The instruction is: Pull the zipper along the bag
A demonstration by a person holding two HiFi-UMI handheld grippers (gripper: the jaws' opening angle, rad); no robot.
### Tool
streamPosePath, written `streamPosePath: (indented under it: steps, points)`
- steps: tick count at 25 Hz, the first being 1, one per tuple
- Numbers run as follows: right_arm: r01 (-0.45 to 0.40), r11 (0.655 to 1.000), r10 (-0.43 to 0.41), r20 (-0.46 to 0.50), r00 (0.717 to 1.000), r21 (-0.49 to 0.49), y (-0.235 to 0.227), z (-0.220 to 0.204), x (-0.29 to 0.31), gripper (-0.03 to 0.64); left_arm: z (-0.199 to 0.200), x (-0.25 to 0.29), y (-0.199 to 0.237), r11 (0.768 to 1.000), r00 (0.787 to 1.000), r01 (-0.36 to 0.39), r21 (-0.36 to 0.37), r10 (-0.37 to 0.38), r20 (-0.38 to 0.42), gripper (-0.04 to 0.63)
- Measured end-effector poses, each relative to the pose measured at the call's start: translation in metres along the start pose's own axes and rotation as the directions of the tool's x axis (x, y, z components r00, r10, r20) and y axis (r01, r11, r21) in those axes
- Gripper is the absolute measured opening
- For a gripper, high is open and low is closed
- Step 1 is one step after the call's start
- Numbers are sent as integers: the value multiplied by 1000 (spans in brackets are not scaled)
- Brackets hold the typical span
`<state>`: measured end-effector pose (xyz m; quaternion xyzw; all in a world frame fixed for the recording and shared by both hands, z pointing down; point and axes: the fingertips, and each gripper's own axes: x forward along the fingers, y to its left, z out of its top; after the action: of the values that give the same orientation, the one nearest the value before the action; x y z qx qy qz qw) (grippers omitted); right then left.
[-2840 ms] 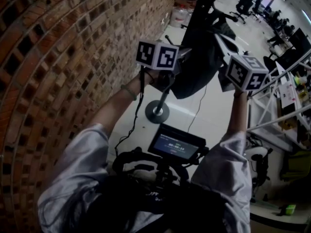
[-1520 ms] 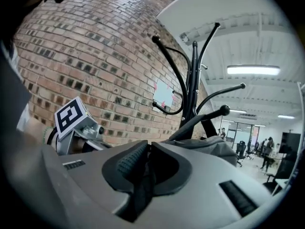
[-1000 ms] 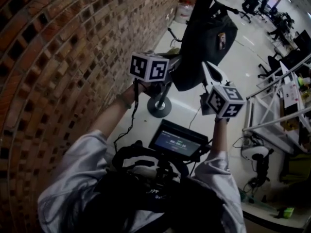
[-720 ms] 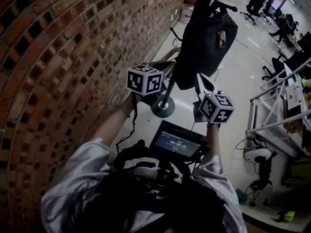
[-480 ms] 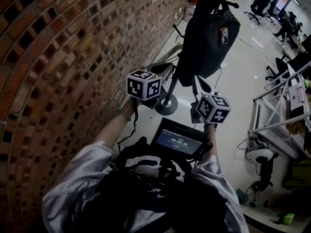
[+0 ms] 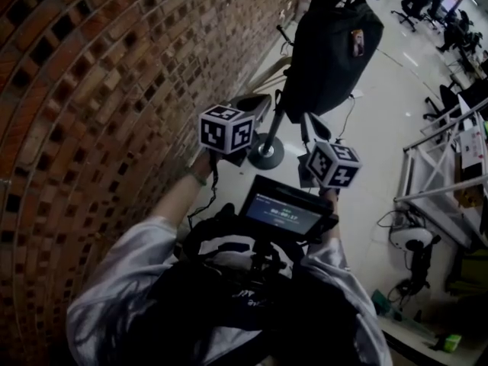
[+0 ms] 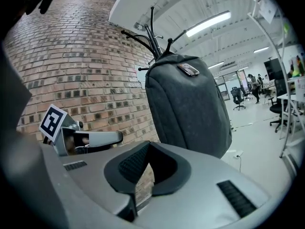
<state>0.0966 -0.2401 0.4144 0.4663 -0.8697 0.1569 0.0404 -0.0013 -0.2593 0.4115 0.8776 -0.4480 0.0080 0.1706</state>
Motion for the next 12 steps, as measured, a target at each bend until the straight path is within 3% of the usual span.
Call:
streamPosePath:
  steps: [12]
  points:
    - [6, 1000, -6, -7, 1000, -2, 2, -5, 1, 2, 2, 1, -2, 1000, 1000, 3, 9, -3, -7, 6]
